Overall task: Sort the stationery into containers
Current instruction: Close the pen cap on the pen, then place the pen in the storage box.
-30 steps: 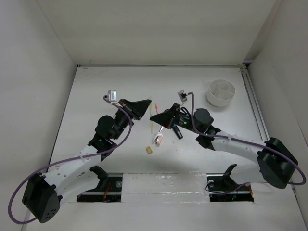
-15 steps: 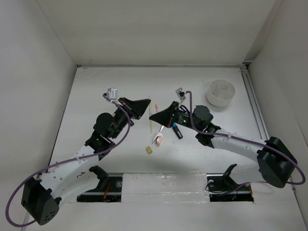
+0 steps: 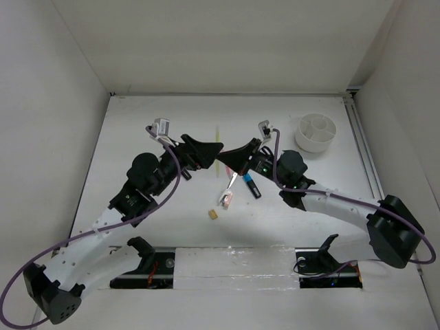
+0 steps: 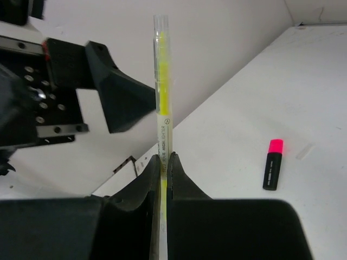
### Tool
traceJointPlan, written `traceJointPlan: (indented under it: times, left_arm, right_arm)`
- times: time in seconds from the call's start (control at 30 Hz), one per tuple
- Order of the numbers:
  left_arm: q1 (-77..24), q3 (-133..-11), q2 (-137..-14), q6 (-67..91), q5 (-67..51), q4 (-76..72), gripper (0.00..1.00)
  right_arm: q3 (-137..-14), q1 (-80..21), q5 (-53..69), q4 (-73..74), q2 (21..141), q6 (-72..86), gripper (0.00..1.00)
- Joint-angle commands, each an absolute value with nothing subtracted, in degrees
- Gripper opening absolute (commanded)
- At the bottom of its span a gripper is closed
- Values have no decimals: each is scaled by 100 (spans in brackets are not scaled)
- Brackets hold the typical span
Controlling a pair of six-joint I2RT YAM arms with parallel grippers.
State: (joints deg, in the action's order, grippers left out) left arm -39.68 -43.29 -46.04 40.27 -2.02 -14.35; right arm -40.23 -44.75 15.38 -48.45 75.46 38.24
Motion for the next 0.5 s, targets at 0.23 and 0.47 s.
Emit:
traceJointPlan:
  times: [0.23,0.47]
  left_arm:
    - [-3973,-5370,-4412,3981,1300,778,100]
    - [-3973,-5448,-4034,3921,1371,2124,100]
  right_arm:
    - [-4411,-2536,1669,-4738,7444,2146,0]
    - [-4737,-926,2469,-4737,7584,1046,0]
